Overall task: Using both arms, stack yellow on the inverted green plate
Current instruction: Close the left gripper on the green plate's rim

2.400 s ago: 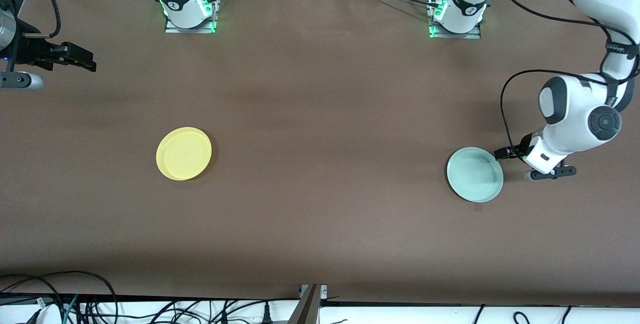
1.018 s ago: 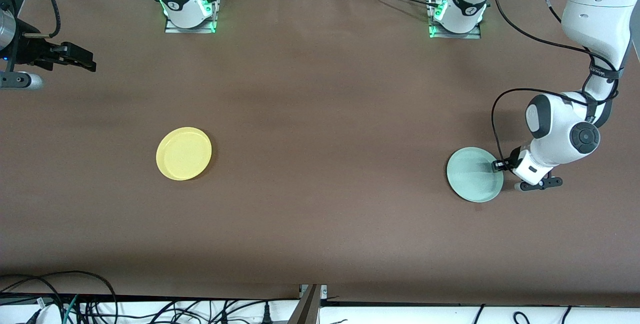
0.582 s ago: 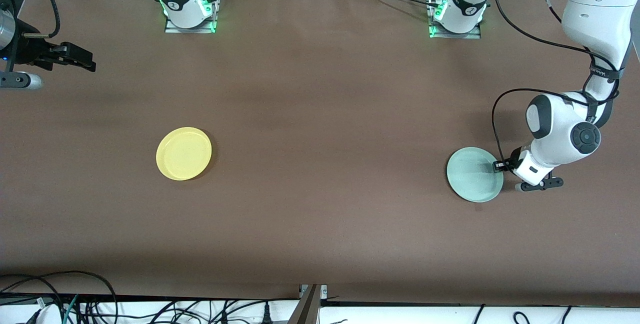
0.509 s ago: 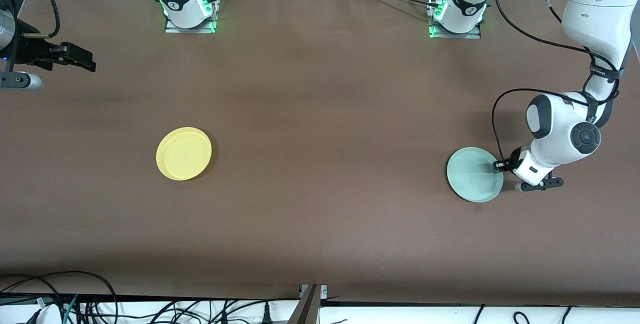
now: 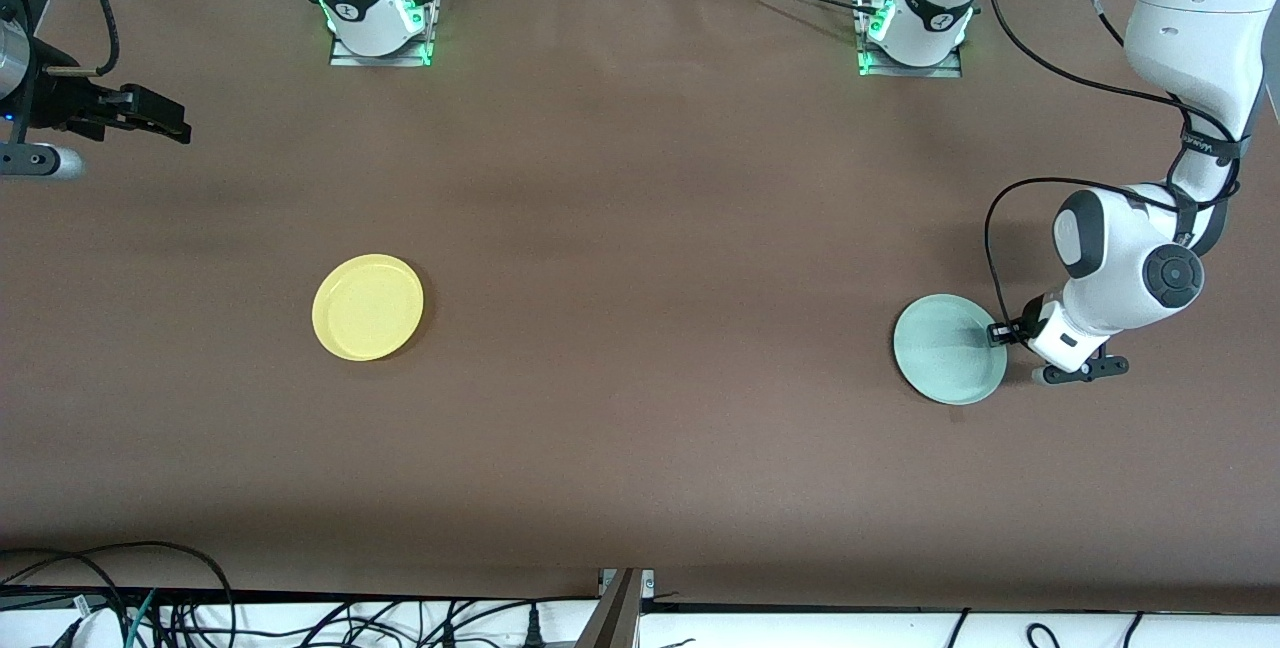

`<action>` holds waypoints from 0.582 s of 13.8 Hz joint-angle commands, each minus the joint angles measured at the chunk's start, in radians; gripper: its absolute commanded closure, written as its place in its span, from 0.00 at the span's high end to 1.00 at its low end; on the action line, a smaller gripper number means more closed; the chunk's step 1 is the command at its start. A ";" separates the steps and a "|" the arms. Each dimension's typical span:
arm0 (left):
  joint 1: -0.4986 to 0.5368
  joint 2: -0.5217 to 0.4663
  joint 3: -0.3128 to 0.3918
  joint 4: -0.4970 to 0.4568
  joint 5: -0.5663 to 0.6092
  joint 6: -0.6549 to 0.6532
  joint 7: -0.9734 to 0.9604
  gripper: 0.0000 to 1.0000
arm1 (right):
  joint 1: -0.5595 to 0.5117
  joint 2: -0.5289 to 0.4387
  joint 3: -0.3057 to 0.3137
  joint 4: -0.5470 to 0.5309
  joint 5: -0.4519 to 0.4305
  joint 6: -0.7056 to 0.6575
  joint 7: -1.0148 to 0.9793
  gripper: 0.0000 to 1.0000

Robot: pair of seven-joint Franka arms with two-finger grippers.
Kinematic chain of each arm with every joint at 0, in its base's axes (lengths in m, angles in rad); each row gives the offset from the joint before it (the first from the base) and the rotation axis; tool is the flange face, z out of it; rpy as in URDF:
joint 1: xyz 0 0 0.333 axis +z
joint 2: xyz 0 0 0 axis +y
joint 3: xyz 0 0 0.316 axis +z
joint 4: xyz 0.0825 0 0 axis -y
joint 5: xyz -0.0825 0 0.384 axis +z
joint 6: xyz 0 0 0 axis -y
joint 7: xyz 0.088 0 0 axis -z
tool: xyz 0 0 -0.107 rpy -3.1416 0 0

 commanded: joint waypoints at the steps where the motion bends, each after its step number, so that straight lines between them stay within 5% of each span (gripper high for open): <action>1: 0.006 0.002 -0.006 0.016 0.019 -0.013 0.002 0.32 | 0.002 0.009 -0.003 0.026 -0.007 -0.021 -0.004 1.00; 8: 0.006 -0.005 -0.007 0.016 0.019 -0.022 0.022 0.28 | 0.001 0.009 -0.005 0.026 -0.007 -0.021 -0.004 1.00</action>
